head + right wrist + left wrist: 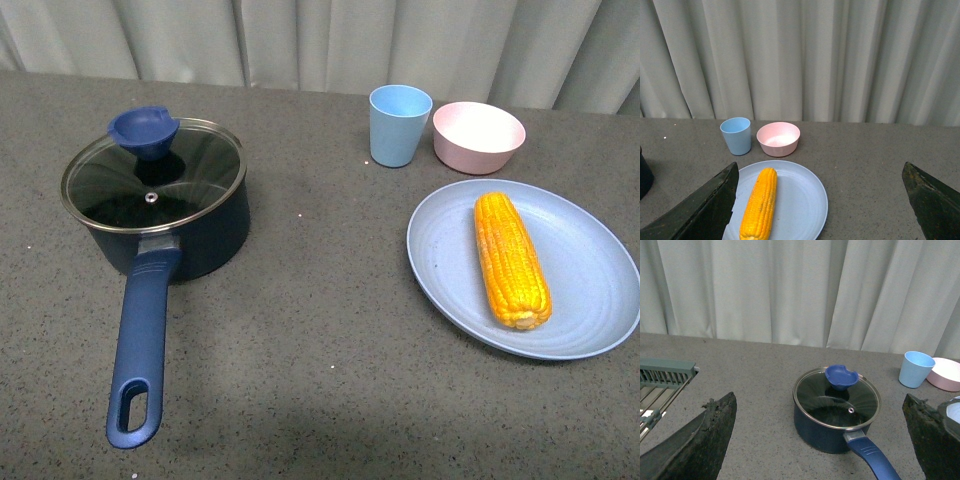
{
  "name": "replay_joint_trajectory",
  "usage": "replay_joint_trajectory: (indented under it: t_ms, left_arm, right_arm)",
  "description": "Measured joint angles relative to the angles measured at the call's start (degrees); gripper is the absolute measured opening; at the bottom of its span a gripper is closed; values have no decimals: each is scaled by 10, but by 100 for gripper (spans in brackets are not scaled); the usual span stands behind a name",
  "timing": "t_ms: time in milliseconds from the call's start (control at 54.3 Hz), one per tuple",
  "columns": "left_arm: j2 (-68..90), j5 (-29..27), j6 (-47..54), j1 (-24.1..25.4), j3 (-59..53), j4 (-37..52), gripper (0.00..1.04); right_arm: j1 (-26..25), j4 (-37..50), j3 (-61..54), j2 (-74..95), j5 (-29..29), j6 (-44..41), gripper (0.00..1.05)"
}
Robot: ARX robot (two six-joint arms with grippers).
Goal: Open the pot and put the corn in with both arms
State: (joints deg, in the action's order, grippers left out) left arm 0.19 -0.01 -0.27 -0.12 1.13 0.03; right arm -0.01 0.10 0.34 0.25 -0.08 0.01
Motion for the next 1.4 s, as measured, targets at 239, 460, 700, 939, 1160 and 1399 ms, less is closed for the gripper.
replay_joint_trajectory:
  t_ms: [239,460,700,939,1160,1399]
  left_arm:
    - [0,0,0,0,0,0,98]
    - [0,0,0,0,0,0,98]
    - [0,0,0,0,0,0,98]
    - [0,0,0,0,0,0,98]
    - [0,0,0,0,0,0,98]
    - [0,0,0,0,0,0,98]
  right_arm:
    - [0,0,0,0,0,0,96]
    - [0,0,0,0,0,0,96]
    - [0,0,0,0,0,0,96]
    - [0,0,0,0,0,0,96]
    - [0,0,0,0,0,0,96]
    - [0,0,0,0,0,0,96]
